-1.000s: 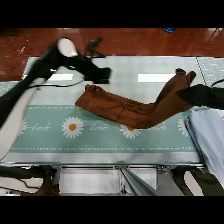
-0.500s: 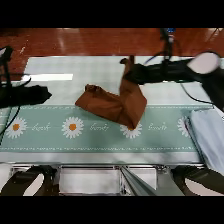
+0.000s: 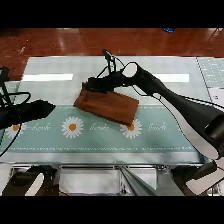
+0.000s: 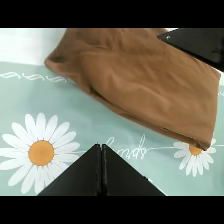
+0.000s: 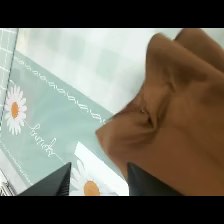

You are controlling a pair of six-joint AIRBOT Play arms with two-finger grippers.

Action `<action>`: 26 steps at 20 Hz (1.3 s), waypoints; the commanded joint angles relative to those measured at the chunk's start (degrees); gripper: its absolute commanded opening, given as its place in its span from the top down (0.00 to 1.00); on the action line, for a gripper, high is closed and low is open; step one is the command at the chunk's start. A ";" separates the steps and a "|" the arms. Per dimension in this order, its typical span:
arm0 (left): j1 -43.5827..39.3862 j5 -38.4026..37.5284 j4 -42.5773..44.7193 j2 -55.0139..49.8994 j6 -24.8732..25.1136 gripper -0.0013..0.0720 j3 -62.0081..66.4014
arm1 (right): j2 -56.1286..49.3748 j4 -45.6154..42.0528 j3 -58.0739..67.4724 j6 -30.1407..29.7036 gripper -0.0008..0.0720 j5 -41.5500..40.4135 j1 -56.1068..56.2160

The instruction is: Fold the shirts.

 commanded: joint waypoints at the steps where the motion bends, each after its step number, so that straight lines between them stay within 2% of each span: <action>1: 0.04 0.07 -0.68 -3.43 0.04 0.96 -0.39 | 0.90 -0.28 1.07 0.15 0.43 9.44 -2.71; 3: 0.04 0.07 -0.66 -5.01 0.09 0.96 -0.39 | 7.04 -6.91 1.05 2.03 0.43 19.32 -8.48; 4: 0.04 0.07 -0.66 -5.44 0.39 0.96 -0.39 | 10.67 -14.16 1.03 4.46 0.43 23.87 -11.06; 6: 0.04 0.07 -0.66 -5.73 1.03 0.96 -0.39 | 19.26 -35.65 -1.36 11.56 0.43 31.26 -14.53; 7: 0.04 0.04 -0.66 -5.75 1.16 0.96 -0.39 | 23.89 -46.38 -5.18 15.74 0.43 31.89 -15.17; 9: 0.02 0.02 -0.66 -5.73 1.16 0.96 -0.39 | 33.51 -64.89 -18.47 29.09 0.43 28.17 -15.30; 10: 0.02 -0.17 -0.66 -5.73 1.14 0.96 -0.39 | 37.31 -67.12 -25.86 33.88 0.43 23.69 -15.32; 12: 0.02 -0.85 -0.70 -5.73 1.11 0.96 -0.42 | 41.83 -63.87 -39.19 40.06 0.43 12.94 -16.04; 13: 0.02 -1.22 -0.68 -5.73 1.11 0.96 -0.42 | 42.23 -58.69 -44.13 41.42 0.43 8.09 -17.03; 14: 0.02 -1.57 -0.70 -5.73 1.11 0.96 -0.42 | 41.83 -51.52 -47.69 40.13 0.43 3.37 -18.23; 16: 0.02 -2.45 -0.70 -5.73 1.09 0.96 -0.44 | 39.50 -33.46 -52.00 30.45 0.43 -3.54 -21.11; 19: 0.02 -3.61 -0.85 -5.75 1.09 0.96 -0.59 | 33.40 -7.61 -52.33 9.14 0.43 -3.10 -24.68; 20: 0.02 -3.69 -1.29 -5.75 1.05 0.96 -0.68 | 31.36 -1.01 -52.30 4.15 0.43 -2.64 -24.87; 22: 0.02 -3.61 -2.67 -5.75 1.07 0.96 -0.68 | 27.10 7.32 -52.06 -2.40 0.43 -1.40 -24.39; 26: 0.02 -3.58 -3.87 -5.77 0.92 0.96 -0.68 | 20.00 9.70 -48.76 -5.05 0.43 -0.96 -21.86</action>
